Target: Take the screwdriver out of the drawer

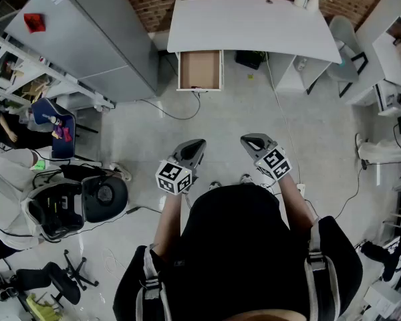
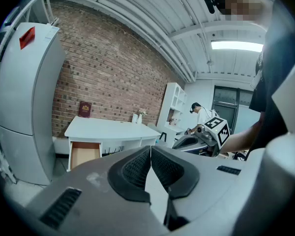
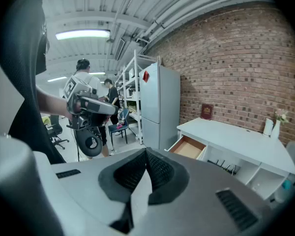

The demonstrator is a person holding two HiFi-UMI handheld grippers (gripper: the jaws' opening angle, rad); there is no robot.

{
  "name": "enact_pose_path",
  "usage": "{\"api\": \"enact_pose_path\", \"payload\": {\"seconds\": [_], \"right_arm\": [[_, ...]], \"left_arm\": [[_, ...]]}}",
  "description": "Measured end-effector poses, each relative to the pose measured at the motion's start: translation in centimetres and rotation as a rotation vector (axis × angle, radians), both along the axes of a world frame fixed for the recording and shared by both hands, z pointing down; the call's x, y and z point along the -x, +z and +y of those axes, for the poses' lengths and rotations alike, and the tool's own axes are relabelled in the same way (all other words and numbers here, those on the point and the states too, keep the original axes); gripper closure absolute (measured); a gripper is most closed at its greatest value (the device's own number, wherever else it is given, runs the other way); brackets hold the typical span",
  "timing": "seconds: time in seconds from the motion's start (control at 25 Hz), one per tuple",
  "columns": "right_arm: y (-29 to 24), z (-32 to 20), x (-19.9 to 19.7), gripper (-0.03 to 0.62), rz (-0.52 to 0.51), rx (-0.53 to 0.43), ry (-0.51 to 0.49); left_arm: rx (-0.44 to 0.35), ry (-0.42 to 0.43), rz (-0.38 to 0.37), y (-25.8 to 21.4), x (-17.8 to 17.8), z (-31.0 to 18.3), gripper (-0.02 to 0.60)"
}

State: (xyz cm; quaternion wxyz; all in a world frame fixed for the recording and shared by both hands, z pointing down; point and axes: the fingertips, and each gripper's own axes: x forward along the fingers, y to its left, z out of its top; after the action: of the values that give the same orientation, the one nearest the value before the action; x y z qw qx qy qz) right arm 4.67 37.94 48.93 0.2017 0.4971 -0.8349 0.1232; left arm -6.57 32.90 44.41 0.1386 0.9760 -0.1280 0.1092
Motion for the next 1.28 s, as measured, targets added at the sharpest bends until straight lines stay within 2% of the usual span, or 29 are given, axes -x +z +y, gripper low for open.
{"api": "enact_pose_path", "payload": {"seconds": [0.16, 0.44, 0.8, 1.08, 1.28], "right_arm": [[0.2, 0.7, -1.5, 0.539, -0.002, 0.015, -0.021], [-0.1, 0.6, -3.3, 0.539, -0.065, 0.024, -0.073], [0.5, 1.2, -5.6, 0.539, -0.06, 0.028, -0.163], [1.5, 2.5, -6.7, 0.539, -0.066, 0.045, -0.239], [1.9, 2.9, -7.3, 0.539, -0.074, 0.052, -0.247]], "left_arm": [[0.0, -0.013, -0.004, -0.3, -1.5, 0.2, 0.563], [-0.006, -0.063, -0.023, -0.7, -3.3, 0.4, 0.563], [-0.014, -0.135, -0.042, -1.1, -6.1, 1.8, 0.563], [-0.014, -0.205, -0.05, -0.9, -7.0, 3.7, 0.563], [-0.01, -0.224, -0.051, -0.3, -7.4, 4.9, 0.563]]}}
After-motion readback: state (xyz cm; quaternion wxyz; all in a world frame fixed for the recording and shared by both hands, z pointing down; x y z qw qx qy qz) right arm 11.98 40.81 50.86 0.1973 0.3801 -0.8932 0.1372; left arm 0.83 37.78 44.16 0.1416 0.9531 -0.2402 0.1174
